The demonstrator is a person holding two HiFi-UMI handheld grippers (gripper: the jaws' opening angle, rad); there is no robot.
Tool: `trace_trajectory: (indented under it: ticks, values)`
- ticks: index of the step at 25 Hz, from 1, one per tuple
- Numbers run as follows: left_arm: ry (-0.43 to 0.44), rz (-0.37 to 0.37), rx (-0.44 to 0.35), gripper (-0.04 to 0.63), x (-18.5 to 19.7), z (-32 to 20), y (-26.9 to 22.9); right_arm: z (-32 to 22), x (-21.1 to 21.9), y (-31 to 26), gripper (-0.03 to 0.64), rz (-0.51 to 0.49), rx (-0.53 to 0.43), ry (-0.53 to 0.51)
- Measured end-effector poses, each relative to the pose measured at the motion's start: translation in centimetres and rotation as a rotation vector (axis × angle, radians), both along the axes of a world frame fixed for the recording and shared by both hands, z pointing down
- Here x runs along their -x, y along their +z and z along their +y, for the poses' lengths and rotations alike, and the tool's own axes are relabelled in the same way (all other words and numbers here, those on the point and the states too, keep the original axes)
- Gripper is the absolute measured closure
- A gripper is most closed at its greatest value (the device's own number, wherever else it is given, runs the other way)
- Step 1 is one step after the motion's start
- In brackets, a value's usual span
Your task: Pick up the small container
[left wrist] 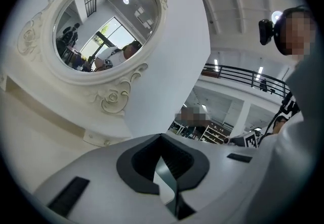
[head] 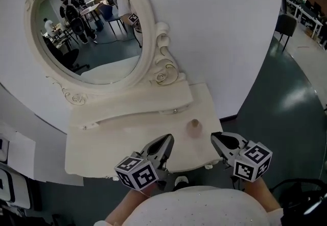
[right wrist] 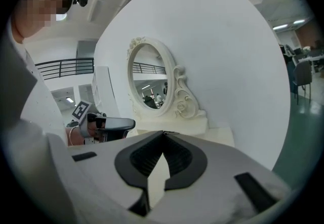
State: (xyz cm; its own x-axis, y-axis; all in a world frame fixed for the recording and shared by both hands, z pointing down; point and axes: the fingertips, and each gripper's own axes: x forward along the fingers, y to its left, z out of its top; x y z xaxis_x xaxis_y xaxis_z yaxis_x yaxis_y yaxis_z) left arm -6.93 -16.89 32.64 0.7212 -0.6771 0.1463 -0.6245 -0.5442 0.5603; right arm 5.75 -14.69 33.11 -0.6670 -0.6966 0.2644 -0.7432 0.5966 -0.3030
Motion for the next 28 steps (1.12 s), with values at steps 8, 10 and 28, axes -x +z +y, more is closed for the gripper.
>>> trace_trajectory:
  ticks: [8, 10, 28]
  values:
    - [0.062, -0.026, -0.042, 0.594, 3.2, -5.2, 0.3, -4.6, 2.3, 0.4, 0.618, -0.04, -0.026, 0.117]
    - [0.073, -0.053, -0.081, 0.594, 3.2, -5.9, 0.5, -5.2, 2.4, 1.1, 0.617, -0.033, -0.019, 0.136]
    - [0.127, -0.196, -0.066, 0.594, 0.3, -7.8, 7.7, -8.9, 0.7, 8.8, 0.584, -0.067, 0.109, 0.157]
